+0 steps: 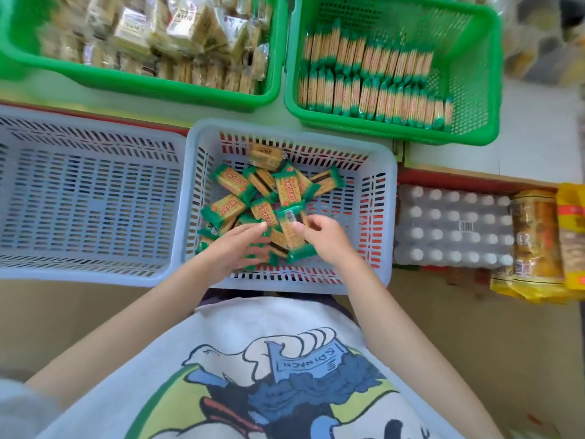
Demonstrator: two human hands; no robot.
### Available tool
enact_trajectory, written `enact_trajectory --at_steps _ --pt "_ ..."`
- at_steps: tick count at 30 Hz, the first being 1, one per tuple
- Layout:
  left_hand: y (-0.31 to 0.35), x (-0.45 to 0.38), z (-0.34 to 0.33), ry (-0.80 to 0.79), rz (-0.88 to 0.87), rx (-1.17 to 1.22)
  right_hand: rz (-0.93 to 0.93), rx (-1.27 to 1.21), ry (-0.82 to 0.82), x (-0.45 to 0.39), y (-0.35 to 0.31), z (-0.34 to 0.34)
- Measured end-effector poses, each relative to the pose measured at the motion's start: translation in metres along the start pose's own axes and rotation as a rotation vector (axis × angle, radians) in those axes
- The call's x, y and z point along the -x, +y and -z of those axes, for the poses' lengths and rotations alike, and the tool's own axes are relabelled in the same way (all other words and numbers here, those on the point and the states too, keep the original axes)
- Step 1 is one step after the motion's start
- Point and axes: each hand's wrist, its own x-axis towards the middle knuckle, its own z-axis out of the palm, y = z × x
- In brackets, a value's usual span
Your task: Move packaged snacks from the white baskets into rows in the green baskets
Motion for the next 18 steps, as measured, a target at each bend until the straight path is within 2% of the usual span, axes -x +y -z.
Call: enact_trajectory --at_steps 3,5,10,13,18 --pt "-0.008 0.001 0.008 -0.089 -0.020 0.169 0.037 -0.050 -0.129 0.002 -0.022 -0.014" --pt "-0.015 0.003 0.020 -0.015 -0.018 0.236 0.013 -0.006 -0.107 -0.008 -0.018 -0.021" --pt "-0.028 0.015 0.047 0.169 -0.010 0.209 -0.112 0.430 -0.122 -0.043 0.018 -0.044" --pt "-0.034 0.023 0.054 0.200 -0.026 0.142 -0.141 0.542 -0.117 -0.048 0.031 -0.058" --pt "-0.035 0.025 0.061 0.195 -0.065 0.141 -0.187 0.456 -0.047 -0.043 0.032 -0.050"
